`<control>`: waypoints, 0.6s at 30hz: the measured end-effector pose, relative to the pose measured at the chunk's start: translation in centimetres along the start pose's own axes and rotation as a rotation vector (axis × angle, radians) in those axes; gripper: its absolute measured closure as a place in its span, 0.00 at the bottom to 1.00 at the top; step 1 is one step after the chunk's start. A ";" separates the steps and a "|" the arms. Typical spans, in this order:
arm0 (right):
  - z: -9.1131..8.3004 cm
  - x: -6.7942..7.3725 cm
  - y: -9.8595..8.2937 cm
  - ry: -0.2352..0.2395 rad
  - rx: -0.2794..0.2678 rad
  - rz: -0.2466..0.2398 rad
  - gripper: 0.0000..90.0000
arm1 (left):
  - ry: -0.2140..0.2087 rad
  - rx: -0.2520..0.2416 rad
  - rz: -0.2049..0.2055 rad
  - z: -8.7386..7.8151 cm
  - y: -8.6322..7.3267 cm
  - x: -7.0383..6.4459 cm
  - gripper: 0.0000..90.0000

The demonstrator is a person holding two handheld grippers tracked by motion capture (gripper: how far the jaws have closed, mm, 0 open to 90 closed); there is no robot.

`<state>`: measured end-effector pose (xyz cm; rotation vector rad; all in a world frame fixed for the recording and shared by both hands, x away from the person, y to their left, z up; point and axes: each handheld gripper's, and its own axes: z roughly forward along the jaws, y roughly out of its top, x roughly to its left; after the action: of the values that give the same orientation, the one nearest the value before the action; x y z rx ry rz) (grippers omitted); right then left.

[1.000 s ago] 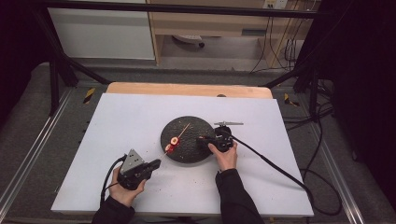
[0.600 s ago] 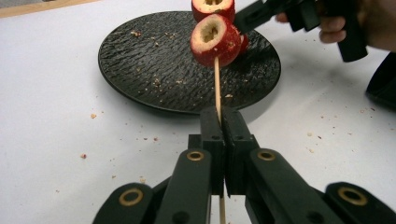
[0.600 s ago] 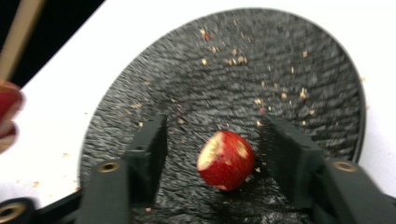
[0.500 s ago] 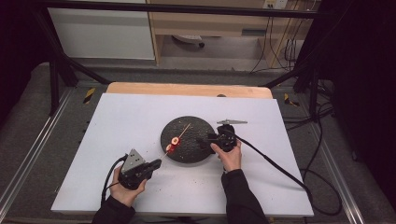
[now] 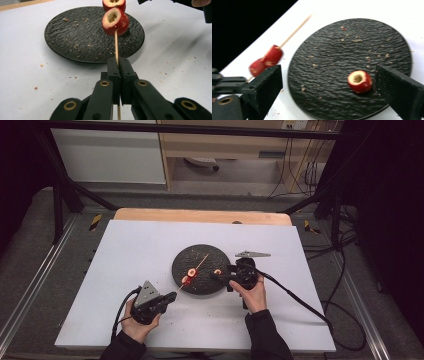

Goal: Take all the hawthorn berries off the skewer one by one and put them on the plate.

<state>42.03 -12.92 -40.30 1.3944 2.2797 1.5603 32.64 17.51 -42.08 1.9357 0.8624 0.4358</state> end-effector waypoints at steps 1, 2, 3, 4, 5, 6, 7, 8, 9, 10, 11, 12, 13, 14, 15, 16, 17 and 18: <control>-0.1 0.2 -0.1 0.010 -0.003 0.005 0.12 | -0.001 0.000 0.001 0.1 0.0 -0.1 0.98; -0.2 0.4 -0.1 0.022 -0.006 0.011 0.13 | -0.003 0.001 0.004 0.2 0.1 -0.3 0.98; -0.2 0.5 -0.2 0.031 -0.008 0.015 0.14 | -0.005 -0.001 0.008 0.4 0.2 -0.5 0.98; -0.3 0.6 -0.3 0.039 -0.012 0.016 0.15 | -0.008 -0.002 0.011 0.5 0.2 -0.7 0.98; -0.3 0.7 -0.4 0.048 -0.011 0.020 0.16 | -0.011 -0.002 0.017 0.6 0.3 -0.9 0.98; -0.3 0.8 -0.4 0.056 -0.013 0.022 0.18 | -0.014 -0.004 0.021 0.8 0.4 -1.2 0.98; -0.3 0.9 -0.5 0.061 -0.011 0.024 0.20 | -0.018 -0.002 0.026 0.9 0.5 -1.4 0.98; -0.3 0.9 -0.6 0.062 -0.012 0.024 0.22 | -0.020 -0.004 0.030 1.1 0.5 -1.6 0.98; -0.3 1.0 -0.6 0.065 -0.015 0.031 0.24 | -0.024 -0.002 0.036 1.2 0.6 -1.9 0.98; -0.3 1.0 -0.7 0.072 -0.017 0.038 0.27 | -0.027 -0.001 0.041 1.3 0.6 -2.1 0.98; -0.2 1.1 -0.7 0.078 -0.018 0.045 0.29 | -0.030 -0.001 0.044 1.4 0.6 -2.3 0.98; -0.2 1.1 -0.7 0.084 -0.020 0.052 0.31 | -0.032 0.001 0.049 1.5 0.6 -2.5 0.98; -0.2 1.1 -0.7 0.090 -0.021 0.058 0.33 | -0.034 0.001 0.053 1.6 0.6 -2.6 0.98; -0.2 1.2 -0.7 0.096 -0.022 0.068 0.35 | -0.036 0.001 0.056 1.7 0.6 -2.7 0.98; -0.1 1.2 -0.8 0.101 -0.024 0.072 0.36 | -0.038 0.001 0.056 1.7 0.7 -2.8 0.98; -0.1 1.2 -0.8 0.103 -0.023 0.080 0.38 | -0.040 -0.001 0.055 1.7 0.7 -2.9 0.98; 0.0 1.2 -0.8 0.106 -0.021 0.085 0.40 | -0.040 -0.003 0.055 1.8 0.7 -3.0 0.98; 0.0 1.1 -0.8 0.113 -0.018 0.092 0.42 | -0.043 -0.004 0.058 1.8 0.7 -3.1 0.98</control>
<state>40.86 -12.19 -40.45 1.4632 2.2863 1.7247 31.88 14.00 -42.22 1.9634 0.7791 0.4285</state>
